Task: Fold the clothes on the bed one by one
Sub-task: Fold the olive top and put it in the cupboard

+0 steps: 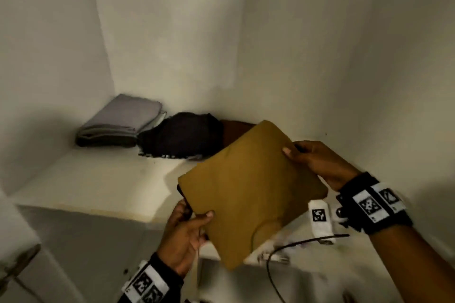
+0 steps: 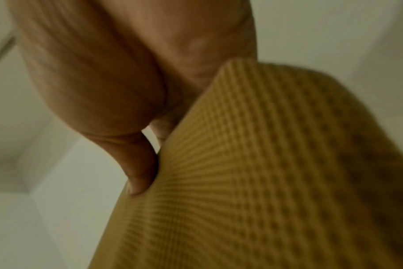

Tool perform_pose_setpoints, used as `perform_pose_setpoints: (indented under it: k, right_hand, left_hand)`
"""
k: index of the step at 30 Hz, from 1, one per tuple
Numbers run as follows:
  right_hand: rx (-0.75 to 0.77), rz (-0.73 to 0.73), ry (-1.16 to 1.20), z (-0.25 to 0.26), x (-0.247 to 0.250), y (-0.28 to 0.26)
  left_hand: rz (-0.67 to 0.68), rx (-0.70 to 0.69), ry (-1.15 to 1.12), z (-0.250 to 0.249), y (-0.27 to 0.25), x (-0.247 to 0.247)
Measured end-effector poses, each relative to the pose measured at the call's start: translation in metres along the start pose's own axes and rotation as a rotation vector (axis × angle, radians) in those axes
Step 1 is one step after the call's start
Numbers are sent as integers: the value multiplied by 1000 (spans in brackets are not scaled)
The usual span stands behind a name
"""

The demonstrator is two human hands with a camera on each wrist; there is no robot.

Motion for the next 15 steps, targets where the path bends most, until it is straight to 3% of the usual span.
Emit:
perform_pose_setpoints:
  k: [1,7,11,15]
  right_hand:
    - [11,17,-70,14,9,42]
    - [72,69,-451,33,32,187]
    - [67,144,-594,29,23,251]
    - [68,214,-647,14,10,312]
  left_hand:
    - [15,24,11,-6,28,-10]
    - [72,269,-8,-15,87,-58]
    - [80,422,-59,-16,108,-75]
    - [86,469,-56,-26,136,-89]
Point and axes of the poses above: each hand's wrist, its own y-axis towards the middle knuckle, its own x-axis out of the back of the hand, z = x × y, the point moved 3 cm from there along y, towards the middle knuckle, and after that the axes turned 3 degrees about -z, right-handed, at the moved point
